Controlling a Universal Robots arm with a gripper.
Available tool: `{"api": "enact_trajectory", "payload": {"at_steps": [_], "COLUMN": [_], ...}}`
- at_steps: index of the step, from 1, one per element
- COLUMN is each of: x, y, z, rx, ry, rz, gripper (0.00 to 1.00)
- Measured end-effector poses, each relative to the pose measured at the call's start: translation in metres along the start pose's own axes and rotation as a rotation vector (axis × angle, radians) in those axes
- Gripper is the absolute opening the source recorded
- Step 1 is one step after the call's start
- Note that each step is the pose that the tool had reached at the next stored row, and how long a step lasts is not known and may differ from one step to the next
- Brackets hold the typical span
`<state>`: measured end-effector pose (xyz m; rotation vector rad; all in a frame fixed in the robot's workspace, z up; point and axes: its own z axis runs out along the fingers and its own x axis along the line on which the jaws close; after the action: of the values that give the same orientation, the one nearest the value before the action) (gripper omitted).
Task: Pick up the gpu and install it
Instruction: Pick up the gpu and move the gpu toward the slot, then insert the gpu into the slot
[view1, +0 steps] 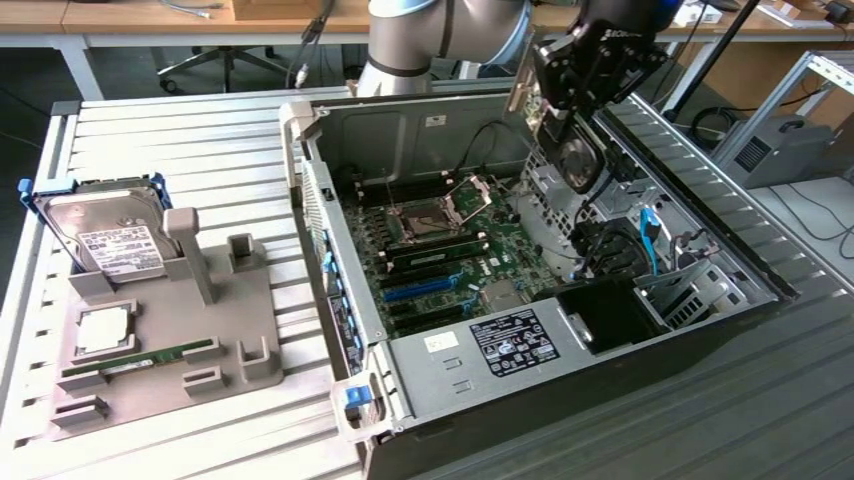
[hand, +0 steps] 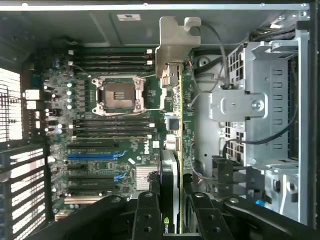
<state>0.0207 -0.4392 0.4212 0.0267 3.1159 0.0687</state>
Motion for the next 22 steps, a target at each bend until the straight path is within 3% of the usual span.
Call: {"api": "enact_trajectory", "payload": {"at_steps": [3,18,20,22], "x": [-0.0125,-0.0124,-0.0124,-0.0124], "y": [0.0002,0.0002,0.0002,0.0002], "z": [0.0002,0.0002,0.0003,0.0002], "rx": [0.0002,0.0001,-0.0005,-0.0018], "ry": [0.0,0.0001,0.0012,0.0036], "rz": [-0.001,-0.002,-0.025,-0.081], "gripper": [0.27,0.27,0.27,0.27]}}
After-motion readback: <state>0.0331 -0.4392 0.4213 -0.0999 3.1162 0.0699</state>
